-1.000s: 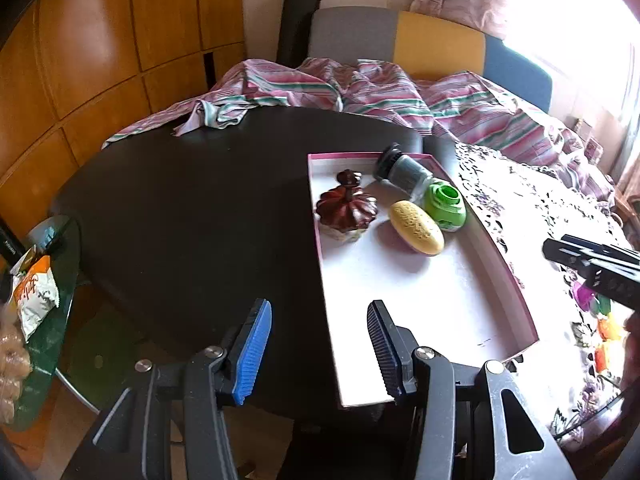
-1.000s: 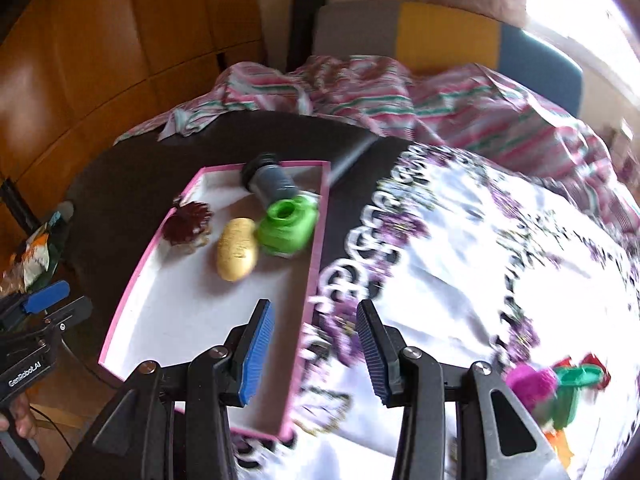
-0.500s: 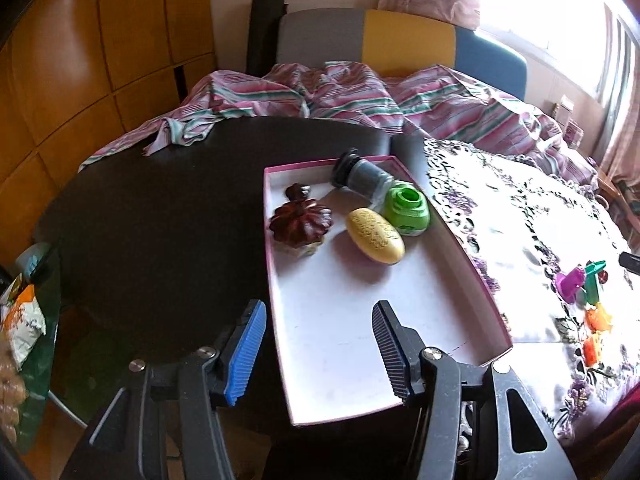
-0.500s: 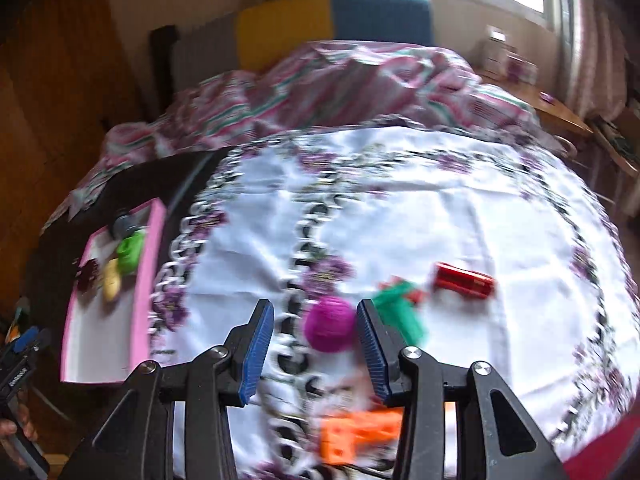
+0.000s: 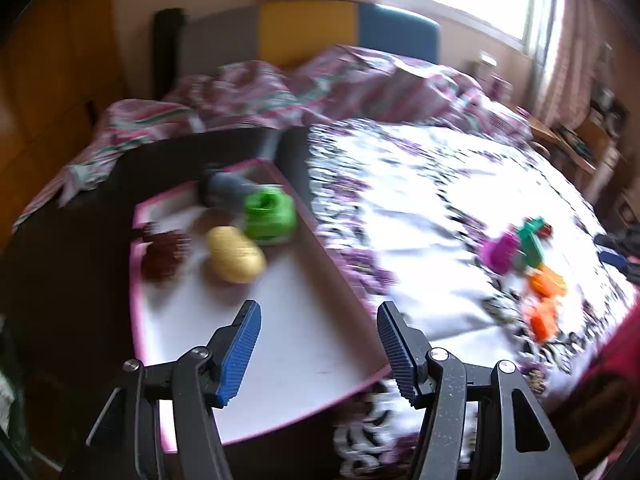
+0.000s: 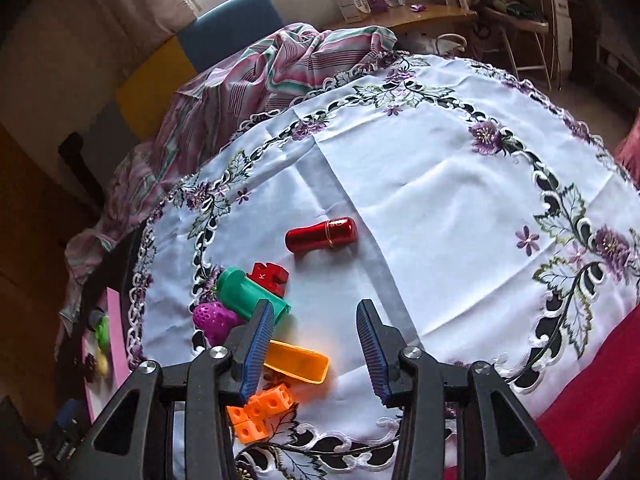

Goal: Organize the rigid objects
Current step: 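Move the left gripper to the orange cube cluster and grasp it while the right gripper moves over the toys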

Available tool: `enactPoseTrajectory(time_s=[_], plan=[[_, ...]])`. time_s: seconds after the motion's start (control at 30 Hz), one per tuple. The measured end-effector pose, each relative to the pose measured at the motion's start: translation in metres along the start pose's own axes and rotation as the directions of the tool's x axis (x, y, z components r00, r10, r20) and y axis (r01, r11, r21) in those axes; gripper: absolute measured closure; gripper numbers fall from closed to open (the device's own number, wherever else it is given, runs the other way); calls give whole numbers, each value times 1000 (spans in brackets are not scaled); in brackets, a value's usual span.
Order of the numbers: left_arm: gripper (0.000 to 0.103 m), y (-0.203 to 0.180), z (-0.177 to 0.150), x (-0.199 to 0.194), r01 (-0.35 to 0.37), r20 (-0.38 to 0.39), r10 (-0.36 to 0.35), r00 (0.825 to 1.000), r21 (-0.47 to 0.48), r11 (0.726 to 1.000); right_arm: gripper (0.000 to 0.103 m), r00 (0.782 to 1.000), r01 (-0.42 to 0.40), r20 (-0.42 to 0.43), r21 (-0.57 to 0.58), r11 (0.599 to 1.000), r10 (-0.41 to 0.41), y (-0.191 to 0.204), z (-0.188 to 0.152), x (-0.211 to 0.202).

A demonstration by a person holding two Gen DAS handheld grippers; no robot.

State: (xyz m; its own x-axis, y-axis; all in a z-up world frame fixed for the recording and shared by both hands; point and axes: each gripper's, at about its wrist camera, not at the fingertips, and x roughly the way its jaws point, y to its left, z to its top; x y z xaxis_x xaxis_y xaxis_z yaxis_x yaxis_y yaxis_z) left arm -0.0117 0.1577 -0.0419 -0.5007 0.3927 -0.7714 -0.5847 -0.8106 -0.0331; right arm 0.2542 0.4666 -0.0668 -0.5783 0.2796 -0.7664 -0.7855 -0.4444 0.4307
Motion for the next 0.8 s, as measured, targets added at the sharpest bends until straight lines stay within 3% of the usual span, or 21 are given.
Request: enactPoseTrajectory(time_s=[0.1,0.2,0.33,0.43,0.57,0.7,0.8], plan=[[42,-35,2,9,72,-20,-71,997,107,992,60,1000,-15,4,22,1000,15,-3,0,0],[42,-76,0,20,180,-61,-170,983,240,954,60,1000,-12,1,19,1000,12,-2,0,1],[42,-124,-2,35,295,-132,-265,955,361,885,60,1000,-24,-1,20,1000,24,-3,0,1],[41,-163,-5,43,373,-179,-328,928,445,814,60,999,-36,2,26,999,36,-5,0,1],[31,-204,-13,57,419,-229,-352,908,524,742,60,999,-45,3,29,999,45,-6,0,0],[31,-225,-16,70,436,-256,-353,900,559,706,60,999,-48,-5,27,999,48,-5,0,2],[32,-233,-16,83,441,-273,-346,898,569,694,60,998,-55,-6,23,998,55,-4,0,2]])
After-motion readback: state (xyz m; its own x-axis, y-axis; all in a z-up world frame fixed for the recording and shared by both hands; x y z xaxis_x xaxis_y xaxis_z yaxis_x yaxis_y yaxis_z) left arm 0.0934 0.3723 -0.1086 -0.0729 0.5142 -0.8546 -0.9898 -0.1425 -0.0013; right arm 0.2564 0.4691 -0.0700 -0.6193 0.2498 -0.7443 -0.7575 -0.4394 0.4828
